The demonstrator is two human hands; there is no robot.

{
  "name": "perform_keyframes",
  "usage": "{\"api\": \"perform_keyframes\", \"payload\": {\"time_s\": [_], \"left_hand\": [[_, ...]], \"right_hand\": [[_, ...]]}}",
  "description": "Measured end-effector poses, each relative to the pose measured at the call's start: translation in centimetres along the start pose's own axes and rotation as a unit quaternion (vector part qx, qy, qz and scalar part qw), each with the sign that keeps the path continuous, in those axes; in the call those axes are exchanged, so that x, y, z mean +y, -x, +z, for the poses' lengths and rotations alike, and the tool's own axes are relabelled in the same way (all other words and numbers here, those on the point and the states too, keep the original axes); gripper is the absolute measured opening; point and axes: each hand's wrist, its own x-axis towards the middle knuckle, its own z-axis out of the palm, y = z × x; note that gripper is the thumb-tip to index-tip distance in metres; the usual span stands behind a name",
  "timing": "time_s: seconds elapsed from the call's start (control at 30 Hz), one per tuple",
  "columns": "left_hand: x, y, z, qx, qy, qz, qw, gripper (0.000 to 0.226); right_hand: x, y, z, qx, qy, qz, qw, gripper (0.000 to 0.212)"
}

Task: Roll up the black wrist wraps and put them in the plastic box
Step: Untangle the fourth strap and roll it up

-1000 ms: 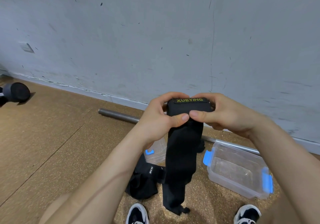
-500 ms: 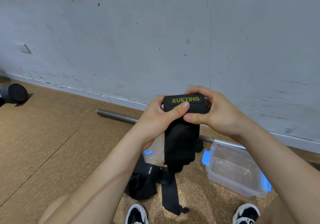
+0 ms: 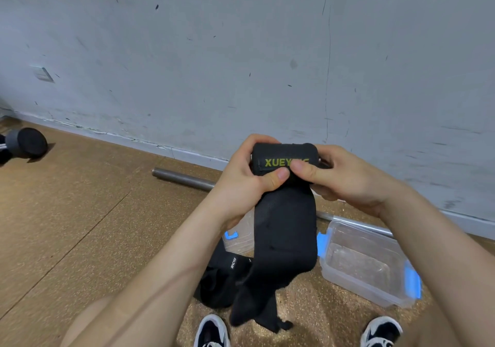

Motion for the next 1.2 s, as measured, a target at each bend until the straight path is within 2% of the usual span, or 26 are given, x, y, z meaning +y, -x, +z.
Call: {"api": "perform_keyframes", "payload": {"time_s": [0.1,0.2,0.27,0.33,0.4,0.5,0.63,0.73,0.8,0.9,0.97,1.07,1.13,1.17,1.2], "left_hand": [[0.1,0.0,0.1,-0.008,0.046,-0.023,0.999,0.038],[0.6,-0.1,0.5,-0.003,0.109,-0.078,0.991,0.040],[0.7,-0.2,0.7,0.020,0.113,-0.081,0.990,0.043],[0.8,-0.3,0.8,0.043,0.122,-0.064,0.990,0.040],[0.9,-0.3,0.8,0.053,0.119,-0.047,0.990,0.037],[0.8,-0.3,0.7,0.046,0.099,-0.038,0.993,0.032],[0.8,-0.3,0.5,0.035,0.099,-0.043,0.994,0.025],[0.8,-0.3,0.3,0.028,0.103,-0.051,0.993,0.031],[1.0,-0.3,0.3,0.023,0.128,-0.069,0.989,0.045],[1.3,-0.1,0.5,-0.002,0.129,-0.131,0.983,0.058],[1.2,-0.3,0.5,0.018,0.101,-0.144,0.984,0.058],[0.9,-0.4,0.1,0.040,0.093,-0.114,0.988,0.060],[0.9,-0.4,0.0,0.032,0.089,-0.094,0.991,0.048],[0.9,-0.3,-0.1,0.027,0.086,-0.090,0.992,0.044],[0.9,-0.3,-0.1,0.023,0.084,-0.087,0.992,0.042]], "right_hand": [[0.0,0.0,-0.4,0.012,0.010,-0.030,0.999,0.011],[0.3,-0.1,-0.6,0.028,0.050,-0.053,0.997,0.030],[0.5,-0.1,-0.4,0.042,0.074,-0.058,0.995,0.038],[0.3,-0.1,-0.2,0.045,0.060,-0.051,0.996,0.034],[-0.2,0.1,-0.1,0.027,0.022,-0.023,0.999,0.020],[-0.4,0.1,-0.3,0.002,-0.008,0.049,0.999,0.041],[0.1,-0.4,-0.2,-0.004,-0.042,0.040,0.998,0.036],[0.4,-0.7,-0.2,0.007,-0.084,0.028,0.996,0.033],[0.4,-0.7,-0.1,0.019,-0.105,0.015,0.994,0.030],[0.7,-0.7,0.1,0.047,-0.077,0.003,0.996,0.044],[0.8,-0.7,0.3,0.055,-0.040,0.008,0.998,0.048],[0.4,-0.3,0.2,0.007,-0.030,0.030,0.999,0.046],[-0.1,-0.1,0.3,-0.043,-0.049,0.060,0.996,0.030],[-0.2,0.0,0.2,-0.056,-0.061,0.079,0.993,0.029],[-0.3,0.0,0.1,-0.058,-0.065,0.092,0.992,0.036]]}}
